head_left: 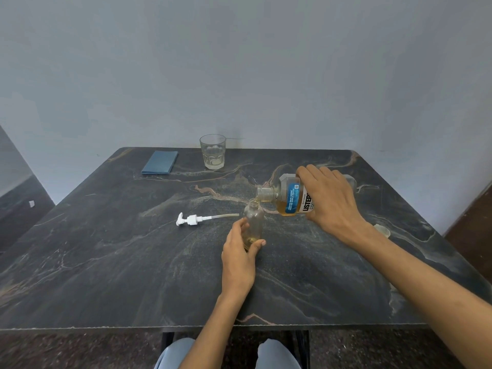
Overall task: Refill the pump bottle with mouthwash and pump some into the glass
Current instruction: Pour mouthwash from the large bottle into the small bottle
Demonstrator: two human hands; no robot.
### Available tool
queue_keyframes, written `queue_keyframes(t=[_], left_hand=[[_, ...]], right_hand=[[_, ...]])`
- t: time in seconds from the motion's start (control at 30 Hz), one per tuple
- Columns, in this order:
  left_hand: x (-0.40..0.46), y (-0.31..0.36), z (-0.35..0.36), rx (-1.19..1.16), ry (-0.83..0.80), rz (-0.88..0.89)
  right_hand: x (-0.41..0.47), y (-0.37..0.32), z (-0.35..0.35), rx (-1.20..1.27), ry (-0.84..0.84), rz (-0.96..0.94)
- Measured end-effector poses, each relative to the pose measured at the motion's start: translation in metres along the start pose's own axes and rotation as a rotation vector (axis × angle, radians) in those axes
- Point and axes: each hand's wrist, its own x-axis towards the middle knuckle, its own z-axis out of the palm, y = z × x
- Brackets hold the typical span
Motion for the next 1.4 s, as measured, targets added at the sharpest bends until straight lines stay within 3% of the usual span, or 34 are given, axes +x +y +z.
queue_keyframes(t=[1.4], left_hand=[[0.0007,-0.0017,0.0008,0.007,0.000,0.001]], right_hand=[[-0.0013,-0.0016,-0.0027,-0.004,-0.008,-0.008]])
